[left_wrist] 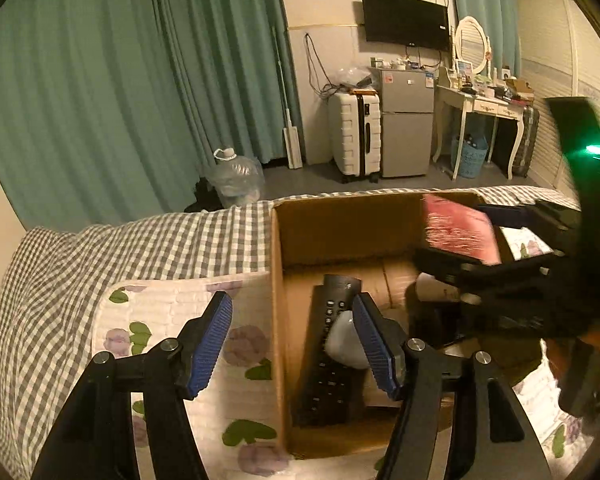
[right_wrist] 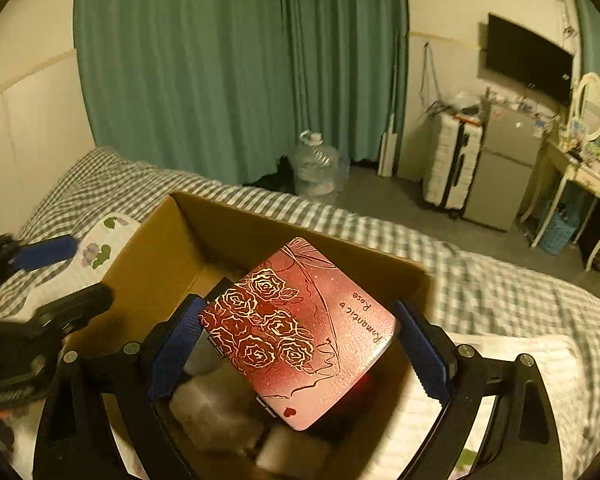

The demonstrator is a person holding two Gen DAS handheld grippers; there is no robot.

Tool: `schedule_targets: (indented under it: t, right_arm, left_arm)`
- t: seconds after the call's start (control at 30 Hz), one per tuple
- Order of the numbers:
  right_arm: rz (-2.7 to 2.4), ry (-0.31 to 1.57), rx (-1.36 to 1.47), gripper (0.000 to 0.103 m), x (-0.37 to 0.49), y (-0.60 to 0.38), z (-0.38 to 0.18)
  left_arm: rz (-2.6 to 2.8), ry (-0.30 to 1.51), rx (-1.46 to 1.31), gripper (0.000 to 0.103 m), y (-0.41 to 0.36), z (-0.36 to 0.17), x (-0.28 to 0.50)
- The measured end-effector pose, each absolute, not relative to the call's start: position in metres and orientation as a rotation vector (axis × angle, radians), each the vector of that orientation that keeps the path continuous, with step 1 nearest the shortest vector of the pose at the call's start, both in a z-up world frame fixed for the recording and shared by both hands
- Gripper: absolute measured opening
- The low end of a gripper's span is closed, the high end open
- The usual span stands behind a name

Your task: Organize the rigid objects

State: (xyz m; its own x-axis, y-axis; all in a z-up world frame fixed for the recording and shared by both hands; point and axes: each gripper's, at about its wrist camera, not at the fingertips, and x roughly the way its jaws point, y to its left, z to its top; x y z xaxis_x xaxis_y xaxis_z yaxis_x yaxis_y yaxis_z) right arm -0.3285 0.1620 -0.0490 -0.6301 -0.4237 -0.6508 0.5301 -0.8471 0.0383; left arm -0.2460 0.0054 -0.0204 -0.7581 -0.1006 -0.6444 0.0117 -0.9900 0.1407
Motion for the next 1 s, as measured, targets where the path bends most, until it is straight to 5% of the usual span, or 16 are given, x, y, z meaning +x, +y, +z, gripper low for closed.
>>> schedule_targets:
  t: [0.37,0.73,1.0]
  right_arm:
    - [-2.568,0.280,0.832,0.101,-0.314,0.169,-0.023]
    - [-2.738,0.225,0.641,0.103,-0.192,0.237,0.093]
    - [-2.834,0.185,0.527,0.103,-0.117,0.256,0.123]
  left_arm:
    - [-2.888,-0.139,0.922,0.066,-0.003,0.002,-0.221]
    - [-2.986,-0.092,0.613,0.077,0.025,0.103,-0.126]
    - [-2.992,-0.153,0.489,0.078,0.033,0.121,-0.087]
